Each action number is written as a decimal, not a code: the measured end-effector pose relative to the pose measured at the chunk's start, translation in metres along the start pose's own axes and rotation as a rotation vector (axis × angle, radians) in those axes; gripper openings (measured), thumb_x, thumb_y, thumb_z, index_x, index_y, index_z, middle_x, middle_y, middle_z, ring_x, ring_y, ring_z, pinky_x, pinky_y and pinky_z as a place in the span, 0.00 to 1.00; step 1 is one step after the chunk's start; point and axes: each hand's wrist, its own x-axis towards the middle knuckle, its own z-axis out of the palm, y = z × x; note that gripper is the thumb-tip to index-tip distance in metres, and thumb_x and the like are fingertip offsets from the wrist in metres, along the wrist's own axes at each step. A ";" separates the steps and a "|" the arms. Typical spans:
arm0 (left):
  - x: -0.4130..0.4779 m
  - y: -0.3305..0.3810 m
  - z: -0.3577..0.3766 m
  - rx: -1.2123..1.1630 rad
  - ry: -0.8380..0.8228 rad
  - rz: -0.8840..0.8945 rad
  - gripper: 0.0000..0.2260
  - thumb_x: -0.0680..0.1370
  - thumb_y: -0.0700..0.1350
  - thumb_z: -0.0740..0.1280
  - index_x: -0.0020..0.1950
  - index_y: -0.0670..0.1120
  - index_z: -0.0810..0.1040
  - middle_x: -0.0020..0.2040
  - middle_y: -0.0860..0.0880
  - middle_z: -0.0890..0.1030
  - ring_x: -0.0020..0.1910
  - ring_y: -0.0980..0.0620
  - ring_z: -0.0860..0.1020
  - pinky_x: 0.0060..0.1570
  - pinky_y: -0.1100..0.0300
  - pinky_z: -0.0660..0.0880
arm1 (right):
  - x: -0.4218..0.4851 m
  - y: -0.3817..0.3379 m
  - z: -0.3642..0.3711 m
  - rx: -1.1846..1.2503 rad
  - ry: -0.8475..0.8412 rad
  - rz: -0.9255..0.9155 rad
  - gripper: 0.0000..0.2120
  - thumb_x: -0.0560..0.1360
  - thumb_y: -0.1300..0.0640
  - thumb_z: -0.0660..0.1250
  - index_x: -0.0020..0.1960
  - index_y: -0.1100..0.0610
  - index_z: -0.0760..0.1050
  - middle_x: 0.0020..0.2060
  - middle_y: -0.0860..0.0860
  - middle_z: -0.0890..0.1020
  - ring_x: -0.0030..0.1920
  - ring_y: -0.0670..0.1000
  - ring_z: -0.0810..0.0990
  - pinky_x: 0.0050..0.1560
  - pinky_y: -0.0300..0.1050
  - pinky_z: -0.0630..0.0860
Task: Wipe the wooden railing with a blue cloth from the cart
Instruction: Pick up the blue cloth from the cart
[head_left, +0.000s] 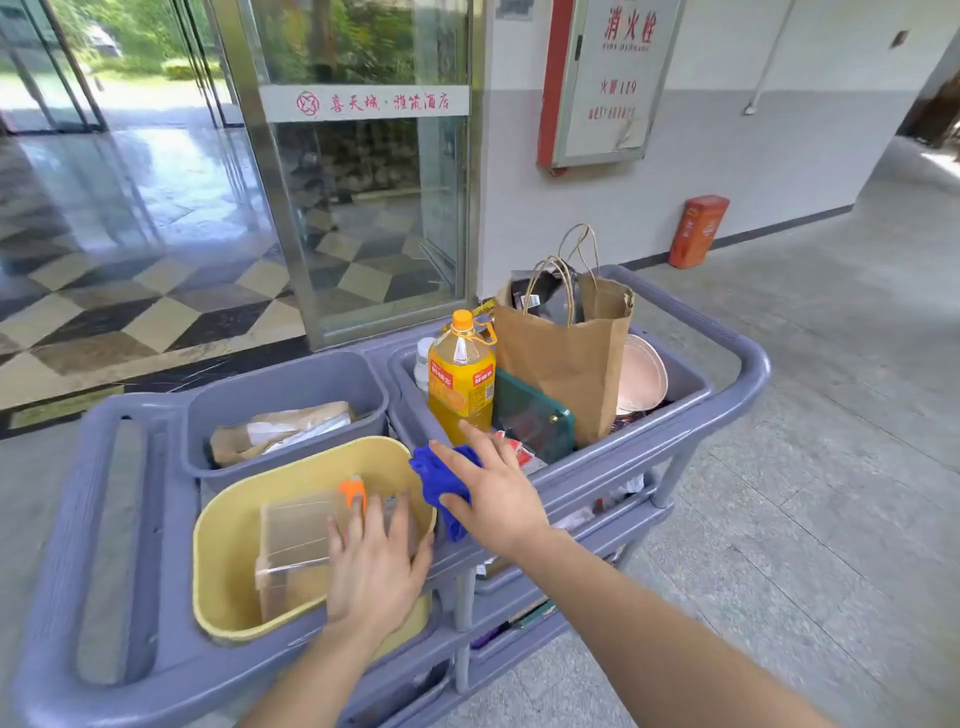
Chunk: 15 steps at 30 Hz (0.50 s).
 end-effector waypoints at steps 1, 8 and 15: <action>0.002 -0.001 0.003 -0.005 -0.025 -0.006 0.32 0.78 0.61 0.49 0.71 0.45 0.75 0.66 0.35 0.77 0.69 0.33 0.73 0.61 0.33 0.74 | 0.004 -0.001 0.004 -0.017 -0.013 -0.020 0.30 0.76 0.45 0.64 0.74 0.37 0.54 0.78 0.49 0.53 0.73 0.61 0.54 0.71 0.57 0.61; 0.007 -0.003 0.016 0.073 -0.080 -0.007 0.30 0.77 0.62 0.48 0.71 0.48 0.74 0.60 0.41 0.78 0.62 0.39 0.76 0.50 0.44 0.80 | 0.016 0.004 0.033 -0.179 -0.027 -0.082 0.25 0.77 0.45 0.62 0.72 0.41 0.62 0.75 0.51 0.61 0.64 0.63 0.65 0.65 0.58 0.68; 0.006 -0.002 0.013 0.063 -0.102 -0.007 0.28 0.78 0.60 0.47 0.61 0.49 0.80 0.54 0.41 0.79 0.62 0.38 0.76 0.50 0.44 0.80 | 0.024 0.005 0.037 -0.138 0.048 -0.078 0.14 0.75 0.49 0.64 0.60 0.48 0.73 0.61 0.55 0.72 0.48 0.60 0.69 0.50 0.57 0.73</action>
